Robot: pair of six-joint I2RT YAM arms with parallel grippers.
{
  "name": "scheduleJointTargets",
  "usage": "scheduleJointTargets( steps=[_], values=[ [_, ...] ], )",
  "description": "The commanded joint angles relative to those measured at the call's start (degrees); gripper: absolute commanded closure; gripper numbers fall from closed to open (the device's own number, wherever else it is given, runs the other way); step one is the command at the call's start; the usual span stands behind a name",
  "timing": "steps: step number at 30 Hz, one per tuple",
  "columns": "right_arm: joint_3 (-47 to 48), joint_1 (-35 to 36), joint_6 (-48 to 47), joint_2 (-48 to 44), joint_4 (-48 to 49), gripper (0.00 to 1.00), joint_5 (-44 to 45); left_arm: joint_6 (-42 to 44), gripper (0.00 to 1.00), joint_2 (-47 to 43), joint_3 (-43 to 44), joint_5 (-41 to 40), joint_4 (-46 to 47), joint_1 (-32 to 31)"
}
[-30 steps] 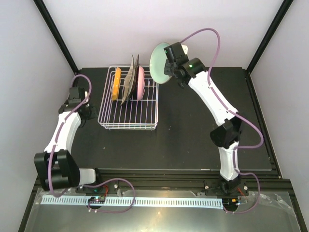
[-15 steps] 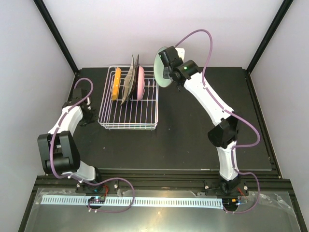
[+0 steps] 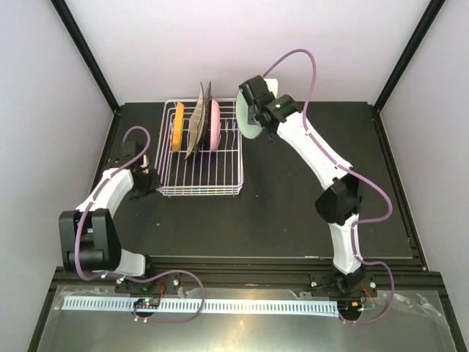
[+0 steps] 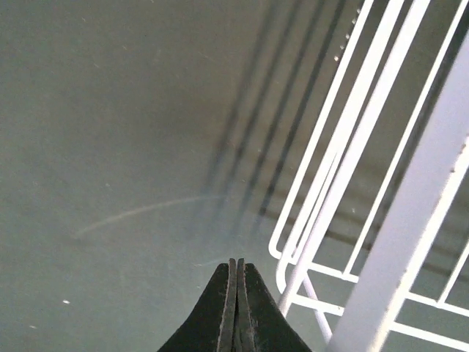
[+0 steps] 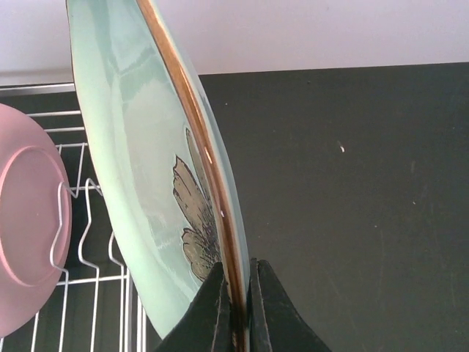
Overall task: Load the plates into the dish rack
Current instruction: Adjust the dish rack at the center of the board.
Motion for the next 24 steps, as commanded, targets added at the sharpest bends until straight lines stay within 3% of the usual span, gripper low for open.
scheduleJointTargets(
  steps=[1, 9, 15, 19, 24],
  values=[
    [1.3, -0.1, 0.2, -3.6, 6.5, 0.99, 4.9, -4.6, 0.98, -2.2, -1.3, 3.7, 0.7, -6.3],
    [0.7, -0.1, -0.2, -3.4, 8.2, 0.99, 6.5, -9.8, 0.98, -1.9, -0.6, 4.2, -0.2, -15.6],
    [3.4, -0.1, -3.7, -0.7, 11.1, 0.99, 9.3, -11.9, 0.98, -2.6, 2.2, 4.1, -2.5, -18.2],
    [4.3, -0.1, -6.7, 1.7, 14.8, 0.99, 10.7, -11.1, 0.73, -7.1, 6.2, 1.7, -6.5, -18.1],
    [4.8, -0.1, -8.6, 4.9, 18.2, 0.99, 10.5, -9.9, 0.65, -7.9, 11.4, 1.7, -9.8, -17.4]
  ],
)
